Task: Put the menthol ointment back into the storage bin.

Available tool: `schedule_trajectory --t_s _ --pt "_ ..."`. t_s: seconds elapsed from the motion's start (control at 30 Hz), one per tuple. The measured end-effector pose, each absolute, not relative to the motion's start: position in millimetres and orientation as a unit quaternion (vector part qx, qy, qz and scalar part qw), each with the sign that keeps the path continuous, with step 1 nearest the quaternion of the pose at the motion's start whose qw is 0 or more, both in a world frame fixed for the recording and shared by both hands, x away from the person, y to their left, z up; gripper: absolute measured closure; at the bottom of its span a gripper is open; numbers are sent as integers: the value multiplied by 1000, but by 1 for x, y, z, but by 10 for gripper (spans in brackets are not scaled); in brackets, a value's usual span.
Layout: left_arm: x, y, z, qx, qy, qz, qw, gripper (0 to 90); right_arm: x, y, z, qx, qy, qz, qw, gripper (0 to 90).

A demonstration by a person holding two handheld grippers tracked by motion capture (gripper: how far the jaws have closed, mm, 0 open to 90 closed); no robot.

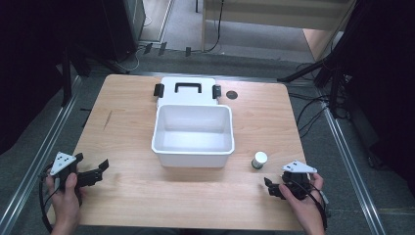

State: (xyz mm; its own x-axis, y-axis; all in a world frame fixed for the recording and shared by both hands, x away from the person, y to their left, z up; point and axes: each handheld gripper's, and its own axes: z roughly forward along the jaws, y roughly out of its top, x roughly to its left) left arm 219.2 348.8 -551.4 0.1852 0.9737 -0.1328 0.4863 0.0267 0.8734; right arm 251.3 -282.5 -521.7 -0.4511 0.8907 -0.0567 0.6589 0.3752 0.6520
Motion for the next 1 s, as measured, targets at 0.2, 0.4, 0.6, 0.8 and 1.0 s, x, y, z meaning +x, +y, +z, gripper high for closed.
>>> schedule_trajectory --t_s 0.2,0.4,0.6,0.8,1.0 --pt "219 349 -551 636 573 281 433 0 258 -270 -512 451 859 180 161 135" --pt "219 351 -552 636 574 274 437 0 266 -260 -499 450 877 123 113 135" --pt "217 352 -552 630 574 269 449 0 277 -247 -487 437 892 65 92 135" --pt "217 353 -552 631 574 265 450 0 288 -240 -484 436 895 32 83 135" --pt "218 353 -552 633 575 263 447 0 304 -235 -481 451 891 5 58 139"
